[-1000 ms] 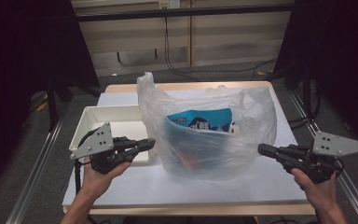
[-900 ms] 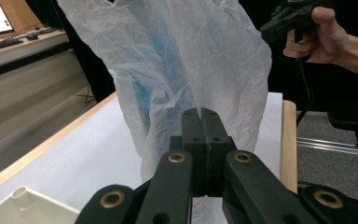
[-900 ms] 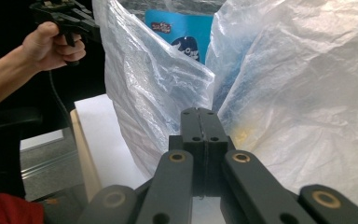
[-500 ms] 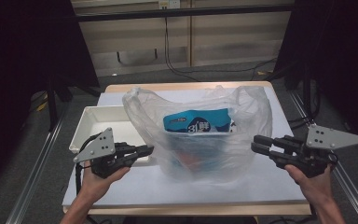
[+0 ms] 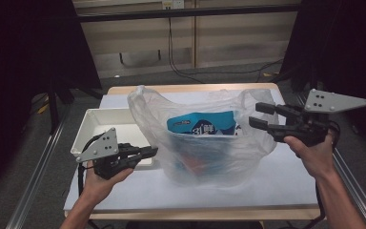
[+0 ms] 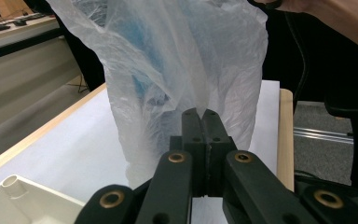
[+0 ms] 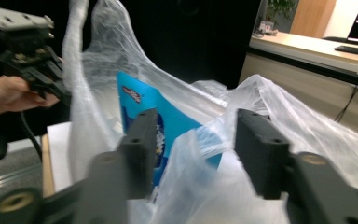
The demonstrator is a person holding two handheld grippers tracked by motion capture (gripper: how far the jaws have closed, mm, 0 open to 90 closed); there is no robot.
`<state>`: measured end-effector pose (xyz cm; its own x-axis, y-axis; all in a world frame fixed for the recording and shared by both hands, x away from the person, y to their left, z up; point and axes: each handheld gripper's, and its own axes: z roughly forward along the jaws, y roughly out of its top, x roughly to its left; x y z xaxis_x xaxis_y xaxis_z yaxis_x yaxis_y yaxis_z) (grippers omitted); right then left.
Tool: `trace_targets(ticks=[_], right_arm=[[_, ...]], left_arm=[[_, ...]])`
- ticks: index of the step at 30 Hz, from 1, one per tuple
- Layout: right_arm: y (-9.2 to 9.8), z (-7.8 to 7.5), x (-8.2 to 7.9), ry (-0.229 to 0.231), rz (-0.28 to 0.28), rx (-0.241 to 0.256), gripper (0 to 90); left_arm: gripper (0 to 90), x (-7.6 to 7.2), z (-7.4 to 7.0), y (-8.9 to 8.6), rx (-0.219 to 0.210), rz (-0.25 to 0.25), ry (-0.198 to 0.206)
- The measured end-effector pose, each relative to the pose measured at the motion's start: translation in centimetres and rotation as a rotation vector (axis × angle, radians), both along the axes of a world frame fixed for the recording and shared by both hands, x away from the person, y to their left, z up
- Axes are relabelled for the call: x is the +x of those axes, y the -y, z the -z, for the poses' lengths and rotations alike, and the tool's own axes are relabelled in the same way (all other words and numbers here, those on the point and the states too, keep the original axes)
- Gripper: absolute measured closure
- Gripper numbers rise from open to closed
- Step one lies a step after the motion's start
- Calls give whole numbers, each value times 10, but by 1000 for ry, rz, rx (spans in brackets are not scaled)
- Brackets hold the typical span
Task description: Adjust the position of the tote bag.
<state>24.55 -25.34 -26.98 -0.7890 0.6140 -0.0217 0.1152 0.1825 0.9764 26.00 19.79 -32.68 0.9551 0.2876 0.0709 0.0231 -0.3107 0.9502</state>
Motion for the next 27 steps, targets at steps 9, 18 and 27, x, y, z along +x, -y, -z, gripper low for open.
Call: trace_targets(ticks=[9,18,27], right_arm=[[-8,25,6,-101,-3,-67,494],[-3,30,3,-92,-41,-31,900],[0,10,-1,-1,-81,88,900]], left_arm=[[821,2,-3,-5,-20,-15,-11],[435,0,-26,-5,-99,-45,31],[595,23,-40,11,-145,-48,26]])
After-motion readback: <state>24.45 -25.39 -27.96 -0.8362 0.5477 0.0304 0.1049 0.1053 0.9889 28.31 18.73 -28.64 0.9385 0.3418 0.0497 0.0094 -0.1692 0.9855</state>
